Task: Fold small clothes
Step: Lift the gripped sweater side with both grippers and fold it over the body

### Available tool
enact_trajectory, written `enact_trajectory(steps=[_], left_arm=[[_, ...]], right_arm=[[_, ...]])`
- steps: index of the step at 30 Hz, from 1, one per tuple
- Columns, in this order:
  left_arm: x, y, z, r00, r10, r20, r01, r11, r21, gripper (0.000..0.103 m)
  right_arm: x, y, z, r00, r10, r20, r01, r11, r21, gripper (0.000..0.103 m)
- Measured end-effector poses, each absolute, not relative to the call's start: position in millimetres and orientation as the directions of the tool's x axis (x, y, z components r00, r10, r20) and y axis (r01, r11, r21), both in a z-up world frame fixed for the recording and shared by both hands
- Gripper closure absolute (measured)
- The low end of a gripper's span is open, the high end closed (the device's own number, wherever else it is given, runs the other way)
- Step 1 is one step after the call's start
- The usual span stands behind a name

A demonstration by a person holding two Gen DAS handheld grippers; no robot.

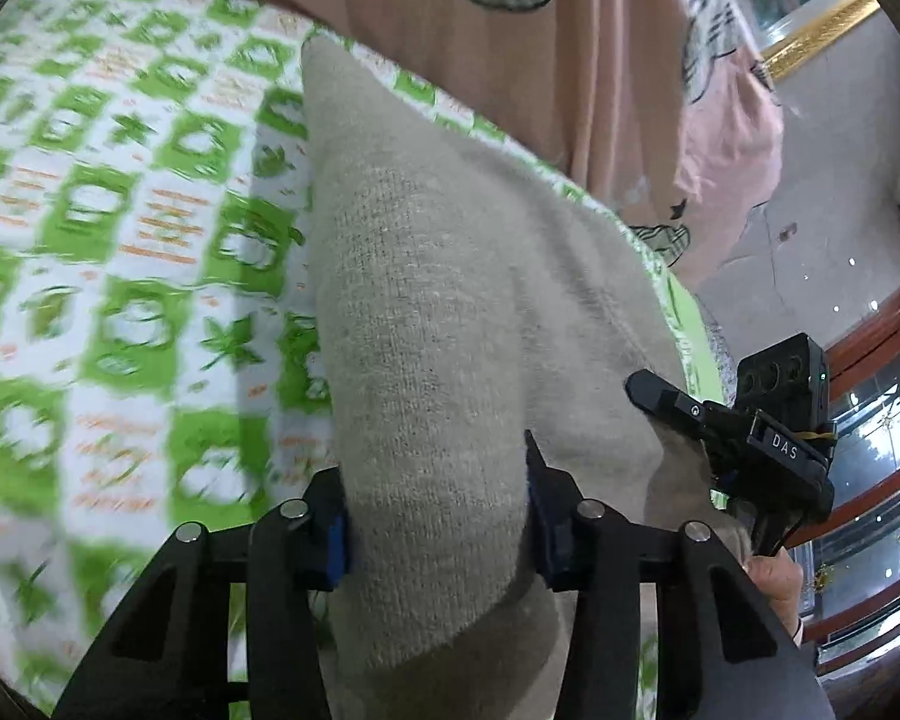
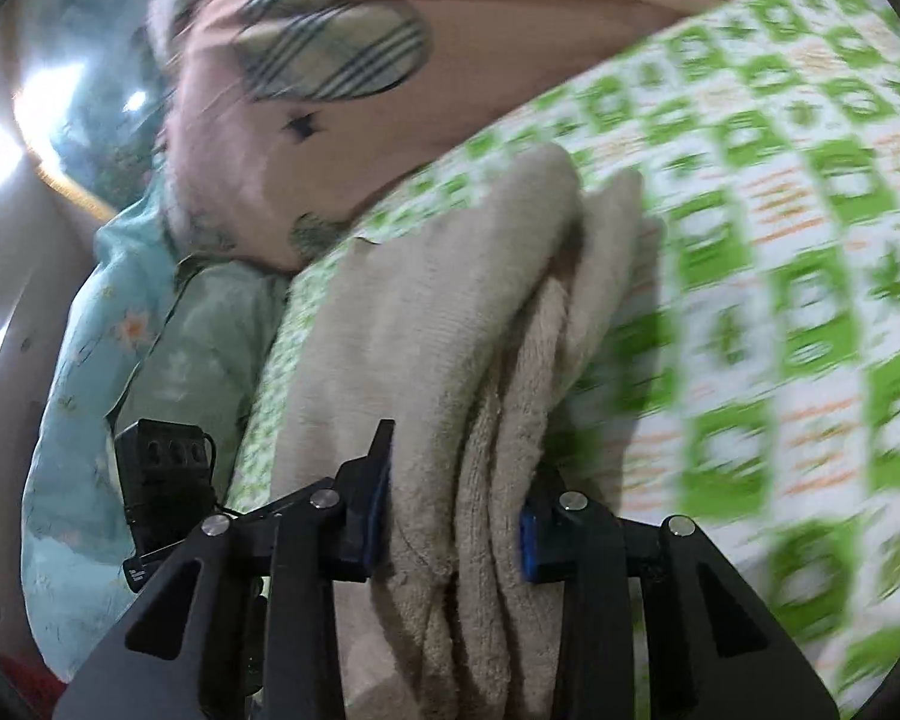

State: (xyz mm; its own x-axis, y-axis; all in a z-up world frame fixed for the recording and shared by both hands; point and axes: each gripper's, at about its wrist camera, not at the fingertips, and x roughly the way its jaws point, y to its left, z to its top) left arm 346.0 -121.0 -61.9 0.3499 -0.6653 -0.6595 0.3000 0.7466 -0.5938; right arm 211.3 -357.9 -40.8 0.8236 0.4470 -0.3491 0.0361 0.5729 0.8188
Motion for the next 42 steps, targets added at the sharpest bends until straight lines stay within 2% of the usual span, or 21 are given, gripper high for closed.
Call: enact_trajectory(steps=[9, 14, 20, 23, 26, 29, 31, 35, 38, 39, 40, 41, 42], left_arm=[[268, -10, -18, 0.464, -0.59, -0.661, 0.272, 0.805, -0.527, 0.059], [236, 50, -13, 0.514, -0.538, -0.668, 0.23, 0.836, -0.497, 0.059], [228, 77, -40, 0.507, -0.532, -0.678, 0.177, 0.834, -0.523, 0.059], [229, 71, -47, 0.512, -0.527, -0.678, 0.185, 0.839, -0.512, 0.054], [230, 63, -50, 0.512, -0.504, -0.695, 0.189, 0.856, -0.481, 0.045], [228, 71, -55, 0.503, -0.497, -0.707, 0.158, 0.857, -0.49, 0.033], [224, 79, -54, 0.51, -0.496, -0.703, 0.136, 0.854, -0.503, 0.031], [213, 100, -34, 0.588, -0.457, -0.667, 0.108, 0.862, -0.496, 0.03], [208, 108, -14, 0.645, -0.466, -0.606, 0.149, 0.854, -0.499, 0.031], [209, 107, -9, 0.646, -0.484, -0.591, 0.174, 0.847, -0.503, 0.033], [209, 104, -4, 0.646, -0.493, -0.582, 0.196, 0.845, -0.498, 0.035], [210, 101, -2, 0.644, -0.5, -0.578, 0.217, 0.845, -0.489, 0.038], [212, 95, 0, 0.639, -0.509, -0.577, 0.243, 0.845, -0.477, 0.039]], right_arm=[[242, -257, -31, 0.768, 0.583, -0.265, -0.119, 0.537, 0.835, 0.069], [253, -228, -43, 0.749, 0.581, -0.319, -0.096, 0.571, 0.816, 0.069], [246, -227, -64, 0.753, 0.561, -0.344, -0.035, 0.557, 0.83, 0.069], [245, -229, -70, 0.751, 0.561, -0.348, -0.018, 0.544, 0.839, 0.064], [243, -228, -68, 0.75, 0.557, -0.358, -0.002, 0.542, 0.84, 0.061], [236, -232, -56, 0.753, 0.516, -0.409, 0.025, 0.599, 0.801, 0.05], [231, -237, -45, 0.771, 0.475, -0.424, 0.029, 0.639, 0.768, 0.041], [238, -246, -23, 0.801, 0.431, -0.415, 0.016, 0.678, 0.735, 0.041], [253, -247, -18, 0.806, 0.423, -0.414, 0.014, 0.685, 0.728, 0.041], [260, -247, -18, 0.802, 0.423, -0.421, 0.019, 0.687, 0.727, 0.043], [266, -246, -19, 0.796, 0.428, -0.428, 0.022, 0.686, 0.727, 0.054], [273, -245, -21, 0.785, 0.434, -0.443, 0.03, 0.687, 0.726, 0.06], [280, -243, -23, 0.767, 0.44, -0.468, 0.042, 0.693, 0.72, 0.074]])
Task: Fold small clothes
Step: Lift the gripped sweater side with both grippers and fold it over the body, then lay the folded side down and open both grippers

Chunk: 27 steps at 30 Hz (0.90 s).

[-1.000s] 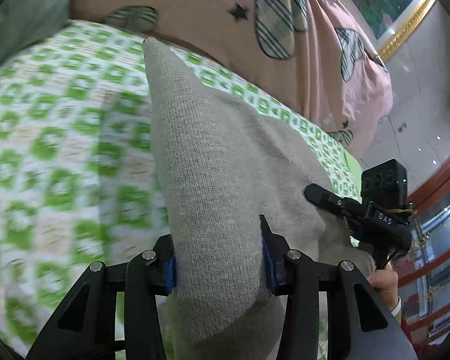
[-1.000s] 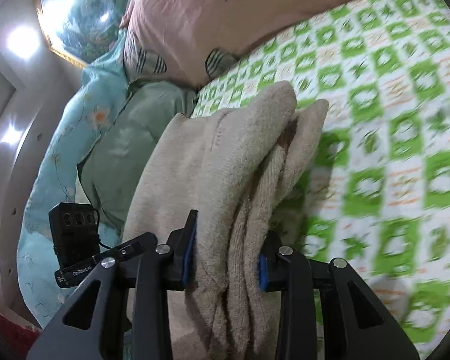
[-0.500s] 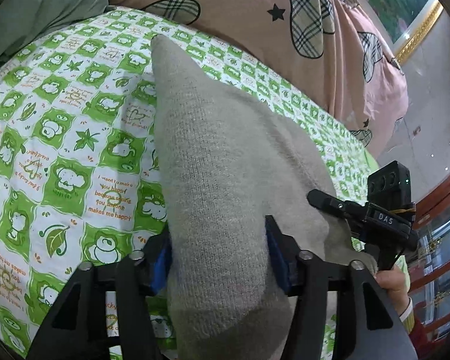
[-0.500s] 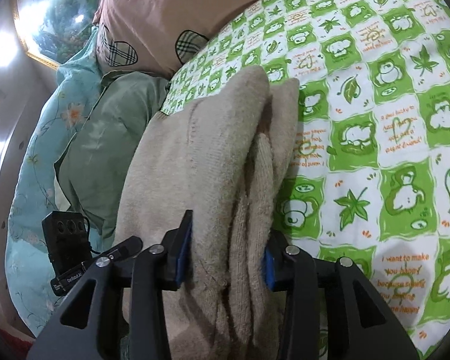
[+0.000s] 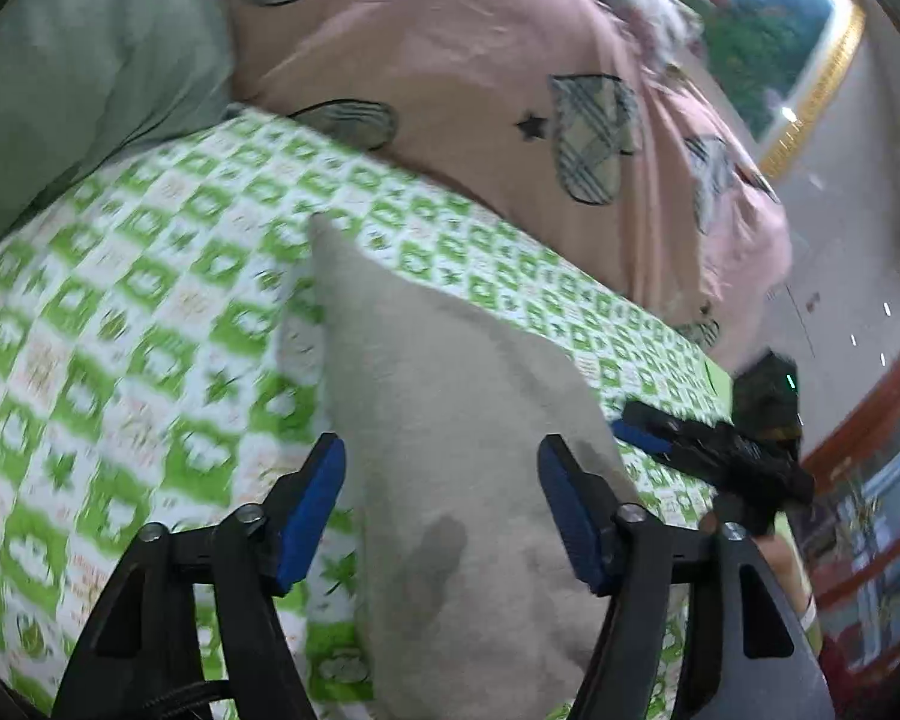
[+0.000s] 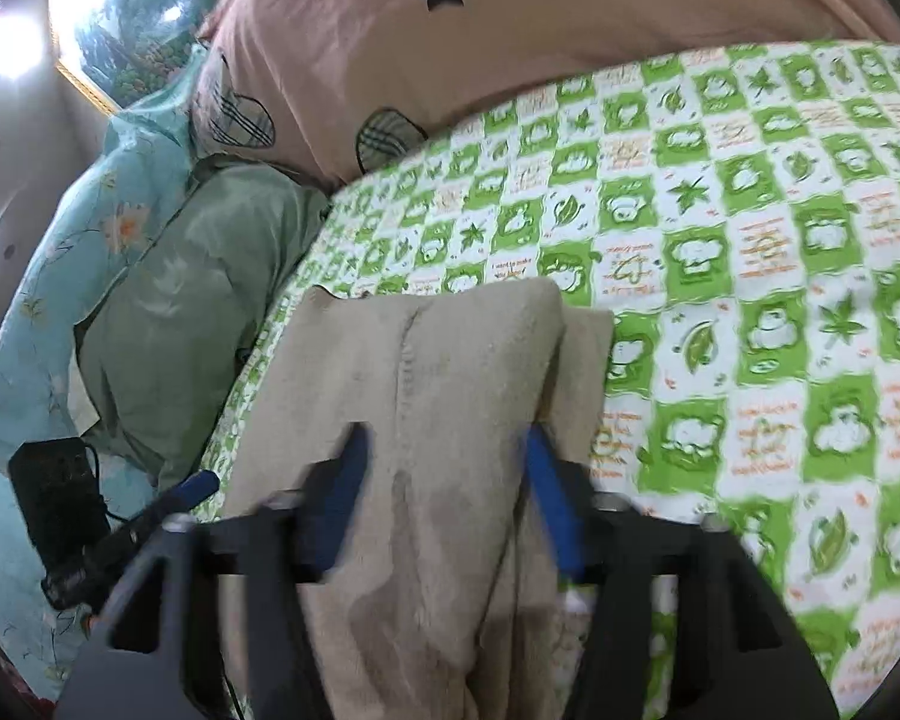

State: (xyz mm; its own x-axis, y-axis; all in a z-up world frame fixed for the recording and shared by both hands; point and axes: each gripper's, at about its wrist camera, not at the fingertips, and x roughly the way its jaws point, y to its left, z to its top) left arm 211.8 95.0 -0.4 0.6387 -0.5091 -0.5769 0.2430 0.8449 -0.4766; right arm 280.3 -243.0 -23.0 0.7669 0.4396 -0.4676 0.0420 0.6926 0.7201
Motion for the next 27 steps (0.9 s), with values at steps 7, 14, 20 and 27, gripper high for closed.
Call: enact_trajectory(steps=[7, 14, 20, 27], left_arm=[[228, 64, -14, 0.576, -0.506, -0.642, 0.3, 0.861, -0.41, 0.043], [232, 52, -28, 0.513, -0.52, -0.683, 0.319, 0.854, -0.411, 0.045], [227, 42, -23, 0.52, -0.479, -0.707, 0.329, 0.876, -0.351, 0.046], [234, 62, -7, 0.543, -0.542, -0.642, 0.298, 0.839, -0.455, 0.054]], right_arm=[[250, -257, -22, 0.809, 0.421, -0.41, 0.03, 0.667, 0.745, 0.095], [253, -263, -55, 0.771, 0.395, -0.5, 0.165, 0.635, 0.755, 0.077], [226, -253, 12, 0.848, 0.315, -0.425, 0.096, 0.698, 0.709, 0.076], [276, -208, 0, 0.81, 0.417, -0.413, 0.053, 0.65, 0.758, 0.075]])
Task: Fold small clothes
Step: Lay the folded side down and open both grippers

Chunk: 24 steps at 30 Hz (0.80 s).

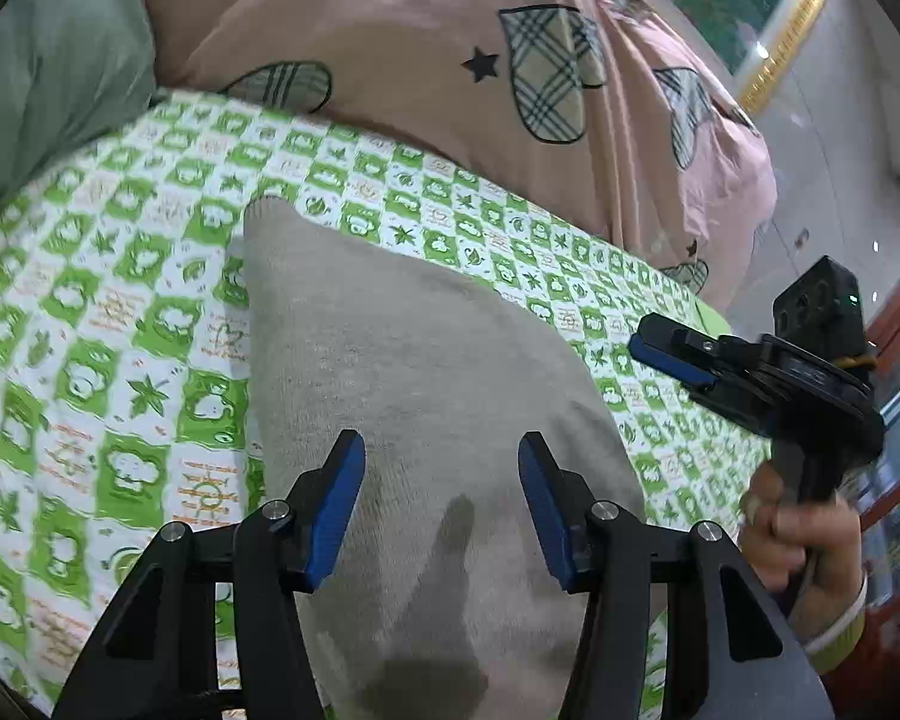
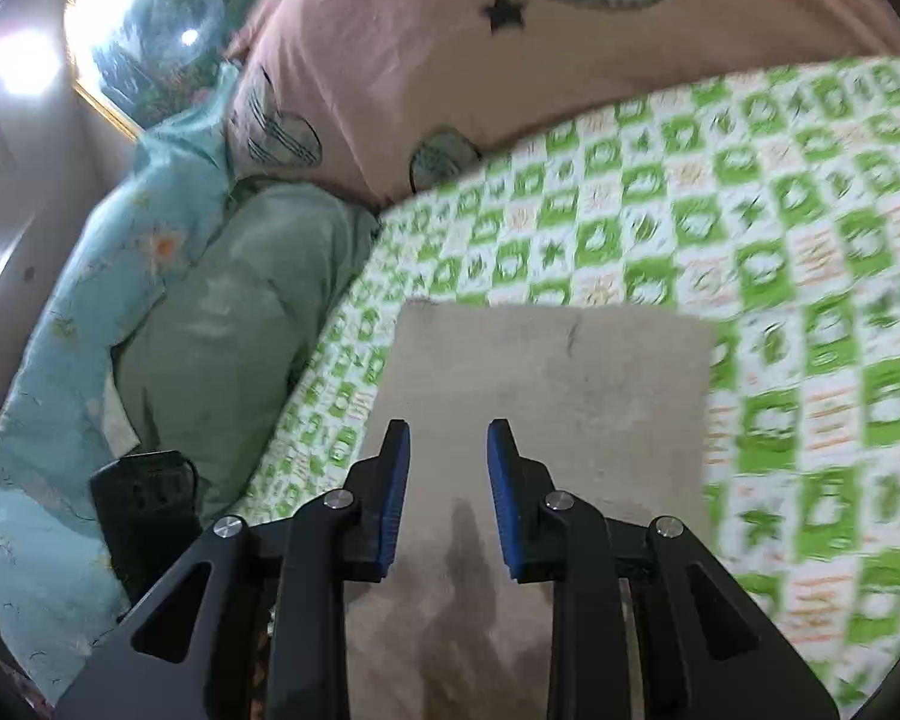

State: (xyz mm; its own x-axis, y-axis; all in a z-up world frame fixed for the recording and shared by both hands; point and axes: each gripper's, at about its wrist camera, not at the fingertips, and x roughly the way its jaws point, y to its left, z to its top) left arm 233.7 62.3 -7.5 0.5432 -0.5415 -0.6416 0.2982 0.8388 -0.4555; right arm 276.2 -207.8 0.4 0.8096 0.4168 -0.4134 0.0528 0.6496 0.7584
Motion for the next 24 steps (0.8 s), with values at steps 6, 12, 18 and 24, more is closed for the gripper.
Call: enact_trajectory(steps=[6, 12, 18, 24], left_arm=[[244, 51, -32, 0.513, -0.515, -0.687, 0.264, 0.856, -0.445, 0.06], [245, 30, -40, 0.514, -0.444, -0.734, 0.295, 0.895, -0.335, 0.059], [238, 40, -31, 0.51, -0.46, -0.727, 0.287, 0.888, -0.36, 0.064], [193, 56, -7, 0.542, -0.503, -0.674, 0.329, 0.864, -0.381, 0.064]], right_arm=[[284, -228, -60, 0.803, 0.387, -0.453, 0.147, 0.608, 0.78, 0.103], [275, -226, -53, 0.803, 0.363, -0.472, 0.155, 0.638, 0.754, 0.103], [247, -224, -30, 0.823, 0.345, -0.451, 0.143, 0.644, 0.752, 0.099], [193, -201, -11, 0.825, 0.391, -0.409, 0.04, 0.681, 0.732, 0.099]])
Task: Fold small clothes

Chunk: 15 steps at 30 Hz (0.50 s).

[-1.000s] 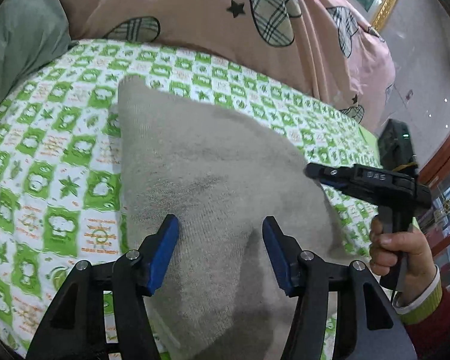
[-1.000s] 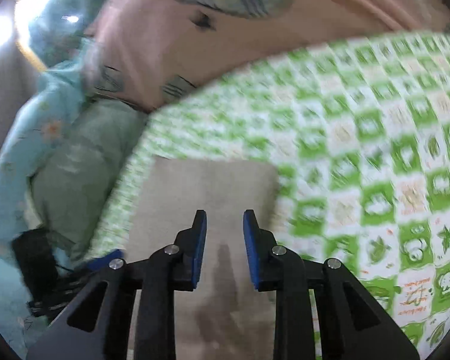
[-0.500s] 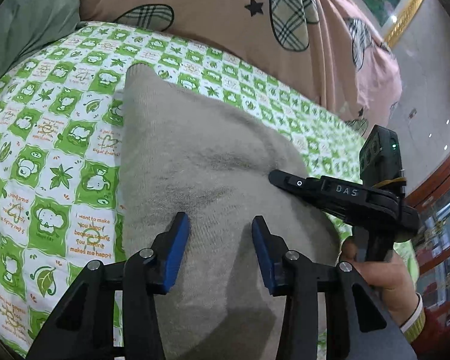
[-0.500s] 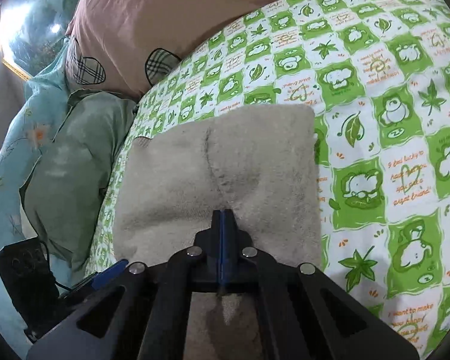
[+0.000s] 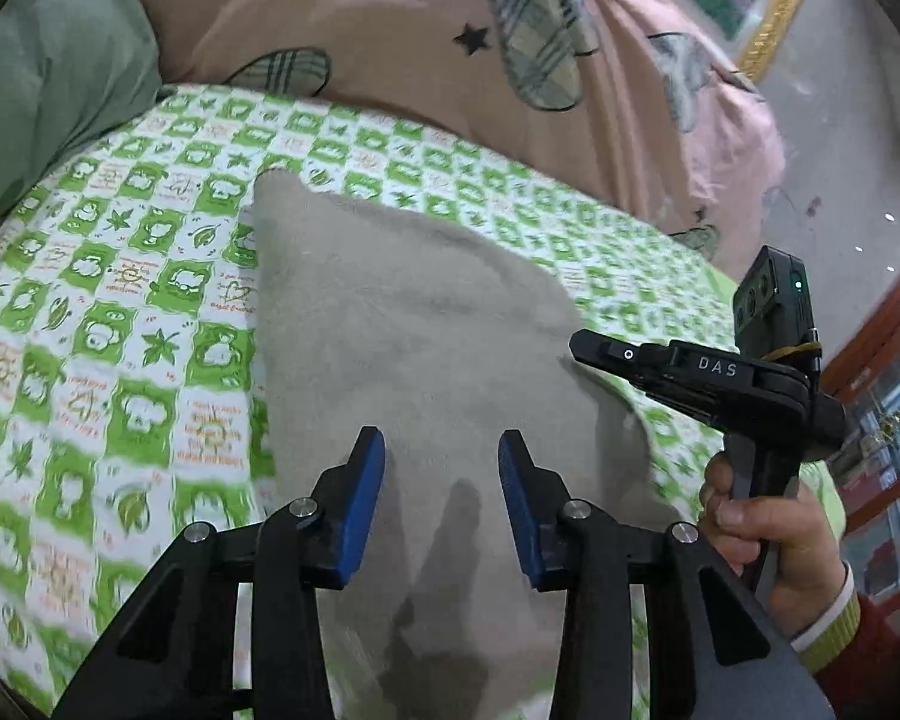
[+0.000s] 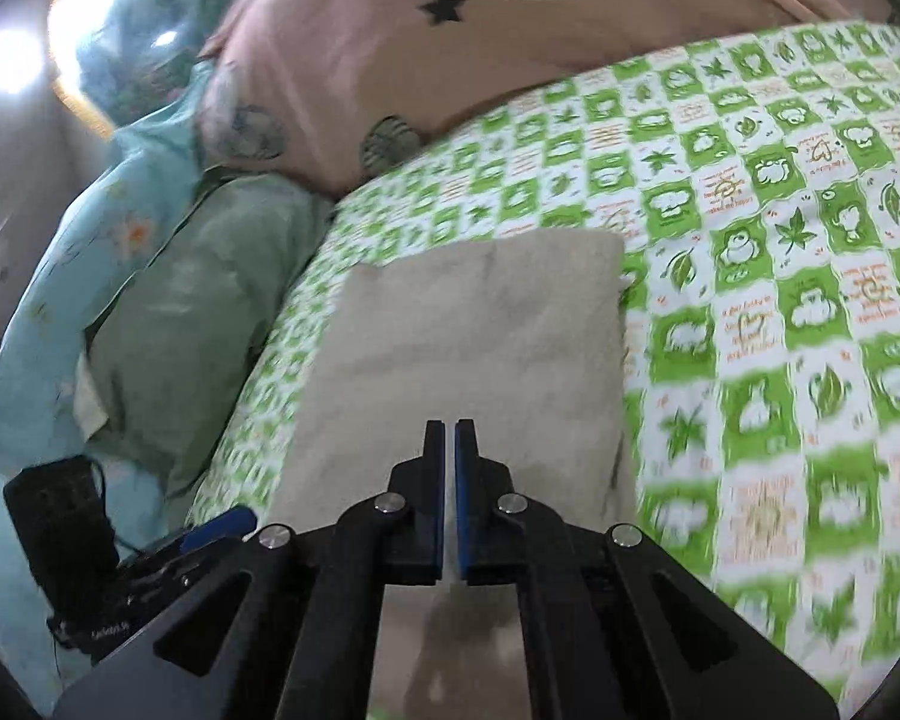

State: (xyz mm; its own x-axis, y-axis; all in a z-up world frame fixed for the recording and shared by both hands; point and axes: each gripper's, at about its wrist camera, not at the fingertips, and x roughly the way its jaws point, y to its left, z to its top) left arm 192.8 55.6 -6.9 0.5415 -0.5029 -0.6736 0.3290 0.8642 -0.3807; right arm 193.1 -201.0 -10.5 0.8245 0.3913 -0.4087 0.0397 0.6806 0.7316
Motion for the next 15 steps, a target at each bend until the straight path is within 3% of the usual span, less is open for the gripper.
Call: enact_trajectory(steps=[6, 9, 15], left_arm=[[150, 53, -12, 0.536, -0.525, -0.661, 0.363, 0.85, -0.381, 0.064], [149, 56, -37, 0.509, -0.474, -0.719, 0.313, 0.88, -0.358, 0.067], [141, 65, -44, 0.503, -0.474, -0.723, 0.29, 0.88, -0.375, 0.07]], right_arm=[[186, -186, -49, 0.767, 0.34, -0.545, 0.142, 0.738, 0.66, 0.1], [180, -194, -65, 0.776, 0.36, -0.518, 0.155, 0.687, 0.71, 0.102], [149, -178, -43, 0.792, 0.344, -0.505, 0.102, 0.74, 0.665, 0.099]])
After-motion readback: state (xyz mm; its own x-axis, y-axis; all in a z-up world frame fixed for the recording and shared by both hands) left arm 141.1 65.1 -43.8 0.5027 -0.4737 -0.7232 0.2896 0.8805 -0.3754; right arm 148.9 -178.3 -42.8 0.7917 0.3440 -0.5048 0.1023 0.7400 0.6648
